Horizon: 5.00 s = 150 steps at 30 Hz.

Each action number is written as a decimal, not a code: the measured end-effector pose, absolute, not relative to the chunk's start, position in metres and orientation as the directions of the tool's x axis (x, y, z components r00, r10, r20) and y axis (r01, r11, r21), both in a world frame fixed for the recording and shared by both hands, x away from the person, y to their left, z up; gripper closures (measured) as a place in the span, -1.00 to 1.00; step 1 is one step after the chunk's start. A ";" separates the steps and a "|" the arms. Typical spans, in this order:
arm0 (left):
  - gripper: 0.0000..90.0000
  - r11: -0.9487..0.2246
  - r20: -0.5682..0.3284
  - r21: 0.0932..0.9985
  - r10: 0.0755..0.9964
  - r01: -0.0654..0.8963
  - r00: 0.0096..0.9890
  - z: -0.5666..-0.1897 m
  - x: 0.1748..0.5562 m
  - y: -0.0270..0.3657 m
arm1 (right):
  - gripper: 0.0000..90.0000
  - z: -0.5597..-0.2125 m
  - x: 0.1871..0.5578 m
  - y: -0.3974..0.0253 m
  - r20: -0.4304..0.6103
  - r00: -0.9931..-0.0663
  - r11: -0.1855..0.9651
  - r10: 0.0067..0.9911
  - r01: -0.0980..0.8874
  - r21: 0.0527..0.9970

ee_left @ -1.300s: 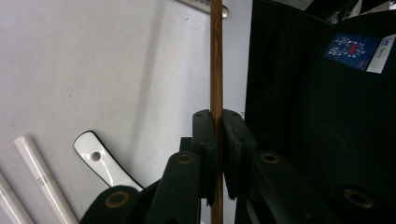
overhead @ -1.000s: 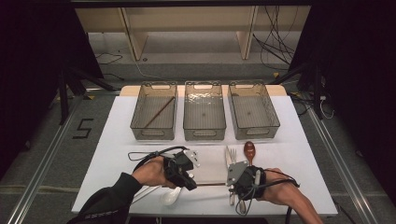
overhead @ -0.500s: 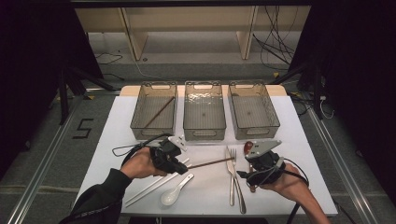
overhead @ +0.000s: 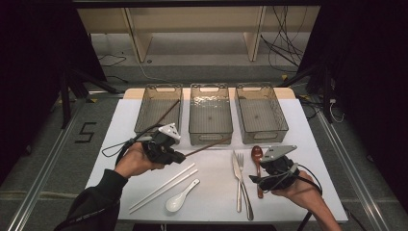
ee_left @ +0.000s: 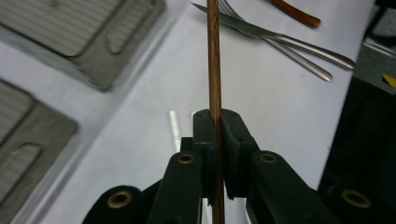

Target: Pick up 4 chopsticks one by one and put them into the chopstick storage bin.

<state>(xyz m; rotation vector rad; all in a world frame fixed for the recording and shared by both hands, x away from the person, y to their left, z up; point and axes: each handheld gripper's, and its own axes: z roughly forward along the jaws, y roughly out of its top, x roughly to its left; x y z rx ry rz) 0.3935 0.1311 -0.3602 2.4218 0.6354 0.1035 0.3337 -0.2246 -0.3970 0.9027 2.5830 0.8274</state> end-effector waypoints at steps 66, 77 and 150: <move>0.88 -0.366 -0.026 0.605 0.878 0.707 0.478 -0.385 0.545 0.213 | -0.17 -0.406 0.324 -0.230 -0.041 -0.758 0.629 0.651 0.509 0.588; 0.17 -0.348 -0.038 0.603 0.886 0.718 0.462 -0.388 0.544 0.205 | -0.17 -0.407 0.325 -0.230 -0.031 -0.759 0.625 0.651 0.512 0.590; -0.01 -0.742 -0.022 0.285 0.628 0.607 0.778 -0.452 0.357 0.178 | -0.22 -0.411 0.318 -0.231 -0.037 -0.752 0.628 0.658 0.521 0.577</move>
